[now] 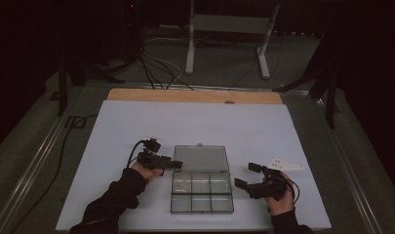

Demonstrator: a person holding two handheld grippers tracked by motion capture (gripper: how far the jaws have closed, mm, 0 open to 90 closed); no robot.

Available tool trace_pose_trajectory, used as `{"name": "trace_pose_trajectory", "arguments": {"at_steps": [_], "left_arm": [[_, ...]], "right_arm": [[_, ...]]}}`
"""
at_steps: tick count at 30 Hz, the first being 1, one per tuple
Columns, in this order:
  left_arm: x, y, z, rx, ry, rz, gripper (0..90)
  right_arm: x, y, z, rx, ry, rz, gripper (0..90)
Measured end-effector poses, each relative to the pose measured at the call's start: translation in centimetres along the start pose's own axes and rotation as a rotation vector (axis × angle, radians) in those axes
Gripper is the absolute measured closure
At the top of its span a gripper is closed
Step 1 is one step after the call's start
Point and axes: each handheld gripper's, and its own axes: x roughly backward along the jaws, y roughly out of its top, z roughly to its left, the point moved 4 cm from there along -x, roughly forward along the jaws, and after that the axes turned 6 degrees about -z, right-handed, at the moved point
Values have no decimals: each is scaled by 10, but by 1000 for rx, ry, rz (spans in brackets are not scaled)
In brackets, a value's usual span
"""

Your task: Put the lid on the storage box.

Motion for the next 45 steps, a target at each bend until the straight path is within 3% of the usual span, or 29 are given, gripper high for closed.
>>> {"name": "trace_pose_trajectory", "arguments": {"at_steps": [6, 28, 45], "left_arm": [[-4, -2, 2, -6, 20, 21, 361], [-4, -2, 5, 51, -69, 19, 512], [3, -1, 3, -27, -124, -25, 666]], "right_arm": [[0, 0, 0, 2, -1, 2, 31], [1, 0, 0, 2, -6, -1, 31], [2, 1, 0, -1, -6, -5, 31]]}}
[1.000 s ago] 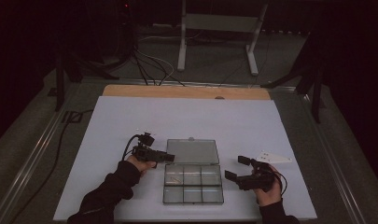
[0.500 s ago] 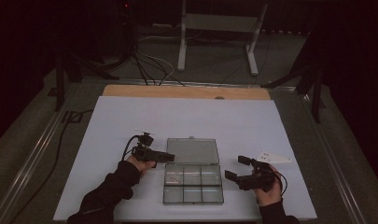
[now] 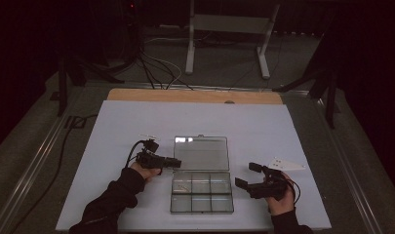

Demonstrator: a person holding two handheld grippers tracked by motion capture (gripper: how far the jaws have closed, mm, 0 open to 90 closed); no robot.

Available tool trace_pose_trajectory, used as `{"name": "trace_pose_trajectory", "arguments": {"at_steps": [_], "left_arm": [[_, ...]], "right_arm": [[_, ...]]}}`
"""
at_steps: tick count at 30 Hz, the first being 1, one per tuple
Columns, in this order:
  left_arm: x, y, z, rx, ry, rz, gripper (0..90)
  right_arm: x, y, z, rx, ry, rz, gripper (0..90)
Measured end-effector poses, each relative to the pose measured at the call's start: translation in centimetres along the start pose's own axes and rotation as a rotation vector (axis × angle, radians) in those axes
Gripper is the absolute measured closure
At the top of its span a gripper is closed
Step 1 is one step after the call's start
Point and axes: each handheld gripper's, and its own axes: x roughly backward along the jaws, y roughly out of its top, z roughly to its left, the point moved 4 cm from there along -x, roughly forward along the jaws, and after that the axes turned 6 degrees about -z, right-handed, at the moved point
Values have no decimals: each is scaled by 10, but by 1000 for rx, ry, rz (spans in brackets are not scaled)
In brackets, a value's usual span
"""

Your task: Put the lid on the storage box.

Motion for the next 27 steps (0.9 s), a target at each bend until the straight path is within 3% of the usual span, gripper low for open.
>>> {"name": "trace_pose_trajectory", "arguments": {"at_steps": [27], "left_arm": [[9, 2, -3, -131, -42, -47, 780]], "right_arm": [[0, 0, -1, -1, 1, 3, 31]]}}
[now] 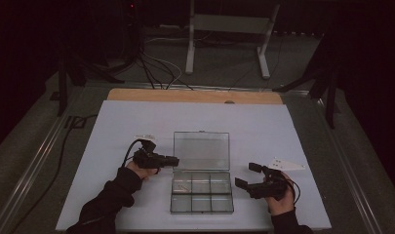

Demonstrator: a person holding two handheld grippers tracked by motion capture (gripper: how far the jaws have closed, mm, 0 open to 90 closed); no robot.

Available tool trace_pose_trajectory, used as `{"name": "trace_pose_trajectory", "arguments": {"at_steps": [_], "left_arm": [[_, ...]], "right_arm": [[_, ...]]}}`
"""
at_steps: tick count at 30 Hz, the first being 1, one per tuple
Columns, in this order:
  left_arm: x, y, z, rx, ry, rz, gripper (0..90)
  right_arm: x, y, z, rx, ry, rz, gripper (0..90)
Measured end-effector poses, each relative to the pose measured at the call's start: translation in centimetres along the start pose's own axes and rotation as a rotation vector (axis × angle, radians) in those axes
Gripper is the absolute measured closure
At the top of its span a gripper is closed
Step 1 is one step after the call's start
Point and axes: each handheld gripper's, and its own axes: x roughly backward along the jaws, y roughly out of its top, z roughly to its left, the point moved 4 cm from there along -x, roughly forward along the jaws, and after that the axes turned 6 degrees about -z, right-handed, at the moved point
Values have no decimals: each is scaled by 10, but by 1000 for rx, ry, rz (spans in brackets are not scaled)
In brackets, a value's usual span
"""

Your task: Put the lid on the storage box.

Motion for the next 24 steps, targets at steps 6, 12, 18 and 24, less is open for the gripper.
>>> {"name": "trace_pose_trajectory", "arguments": {"at_steps": [6, 12, 18, 24], "left_arm": [[1, 0, 0, -24, -9, -3, 789], [3, 0, -1, -43, -21, -10, 810], [5, 0, -3, -74, -24, -13, 829], [6, 0, -4, -128, -23, -20, 831]], "right_arm": [[0, 0, 0, 1, 1, 0, 31], [0, 0, 0, -1, 1, 0, 31], [0, 0, 0, -1, 1, 0, 31], [0, 0, 1, 0, 2, -1, 31]]}}
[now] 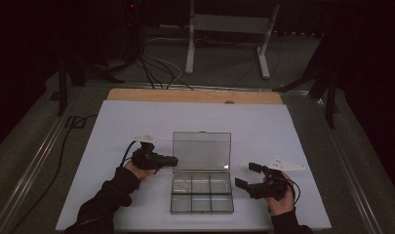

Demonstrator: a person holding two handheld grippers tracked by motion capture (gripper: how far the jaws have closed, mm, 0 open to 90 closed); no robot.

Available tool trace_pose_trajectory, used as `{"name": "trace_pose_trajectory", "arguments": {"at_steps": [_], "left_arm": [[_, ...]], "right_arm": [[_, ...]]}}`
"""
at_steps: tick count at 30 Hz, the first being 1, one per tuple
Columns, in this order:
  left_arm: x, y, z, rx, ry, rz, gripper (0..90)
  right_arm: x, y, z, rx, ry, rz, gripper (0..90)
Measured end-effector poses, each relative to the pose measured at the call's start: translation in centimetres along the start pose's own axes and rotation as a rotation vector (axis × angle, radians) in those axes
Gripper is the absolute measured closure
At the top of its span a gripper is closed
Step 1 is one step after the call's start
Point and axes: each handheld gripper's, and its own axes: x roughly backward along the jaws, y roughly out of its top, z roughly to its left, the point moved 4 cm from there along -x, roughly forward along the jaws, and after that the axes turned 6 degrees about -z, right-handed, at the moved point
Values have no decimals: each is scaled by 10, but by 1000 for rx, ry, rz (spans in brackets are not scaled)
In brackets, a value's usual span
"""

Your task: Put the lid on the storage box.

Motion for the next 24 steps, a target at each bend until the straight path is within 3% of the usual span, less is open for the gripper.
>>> {"name": "trace_pose_trajectory", "arguments": {"at_steps": [3, 20, 24], "left_arm": [[1, 0, -2, -35, 12, -1, 831], [2, 0, -5, -87, 25, -1, 833], [2, 0, -8, -148, 40, -1, 832]], "right_arm": [[0, 0, 0, 0, 1, 0, 31], [0, 0, 0, 0, 3, 1, 31], [0, 0, 1, 1, 9, 2, 31]]}}
